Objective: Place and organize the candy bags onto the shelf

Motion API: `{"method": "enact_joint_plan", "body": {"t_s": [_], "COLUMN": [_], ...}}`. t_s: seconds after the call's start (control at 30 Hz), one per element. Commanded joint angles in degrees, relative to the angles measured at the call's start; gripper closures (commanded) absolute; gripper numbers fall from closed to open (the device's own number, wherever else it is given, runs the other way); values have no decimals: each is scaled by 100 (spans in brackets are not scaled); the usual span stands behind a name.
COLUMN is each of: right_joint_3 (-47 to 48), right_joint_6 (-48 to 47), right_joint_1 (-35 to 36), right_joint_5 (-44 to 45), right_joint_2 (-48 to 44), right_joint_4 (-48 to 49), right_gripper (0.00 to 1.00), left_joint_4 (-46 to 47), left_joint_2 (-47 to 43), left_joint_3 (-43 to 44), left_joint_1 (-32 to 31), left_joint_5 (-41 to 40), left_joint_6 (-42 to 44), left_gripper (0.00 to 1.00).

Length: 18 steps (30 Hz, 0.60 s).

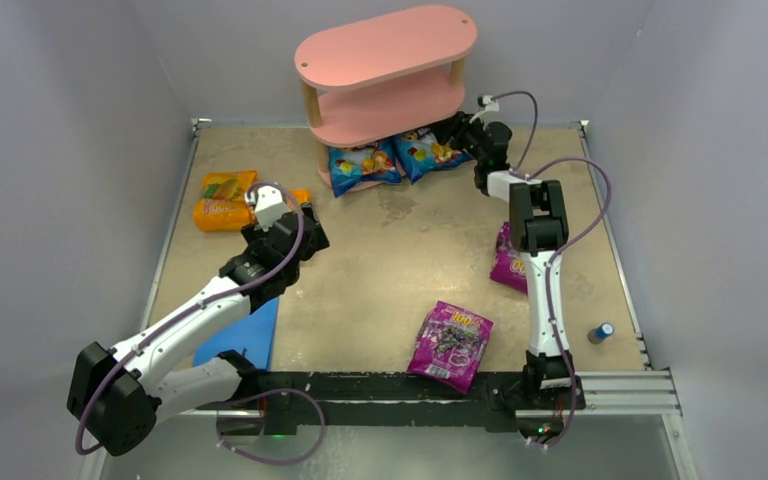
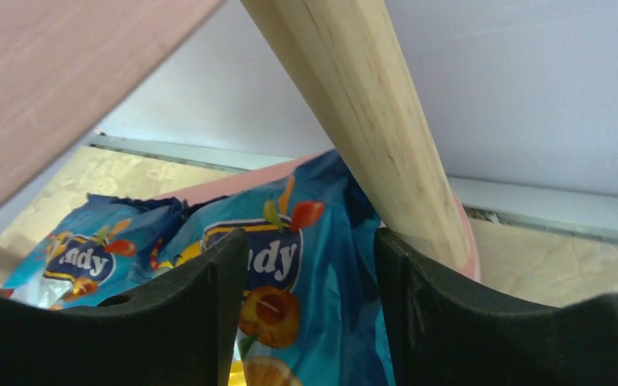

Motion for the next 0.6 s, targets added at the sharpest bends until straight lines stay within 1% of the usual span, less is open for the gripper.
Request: {"method": "enact_joint_plan", "body": {"t_s": [0.0, 0.1, 0.17, 0.2, 0.37, 0.5, 0.57], "right_joint_3": [-209, -511, -723, -846, -1609, -2707, -3329], "right_joint_6": [-552, -612, -610, -600, -706, -594, -343], "right_joint_1": [13, 13, 13, 13, -12, -22, -22], "right_joint_5": [937, 883, 825, 823, 1254, 1545, 1721], "right_joint_2": [-739, -1064, -1324, -1443, -2087, -2826, -3206], "right_joint_4": [-622, -621, -670, -678, -756, -633, -533], "right_gripper": [36, 33, 26, 25, 20, 19, 19], "left_joint_4": [130, 127, 120, 112, 9, 28, 25], "left_joint_2": [-97, -204, -268, -308, -487, -630, -667], "left_joint_3": [200, 146, 113, 100, 58, -29, -37], "left_joint_1": [31, 30, 24, 25, 29, 25, 27], "left_joint_5": [-16, 30, 53, 62, 73, 64, 52], "left_joint_6": [70, 29, 9, -2, -35, -72, -83], "left_gripper": [2, 3, 3, 3, 3, 3, 2]}}
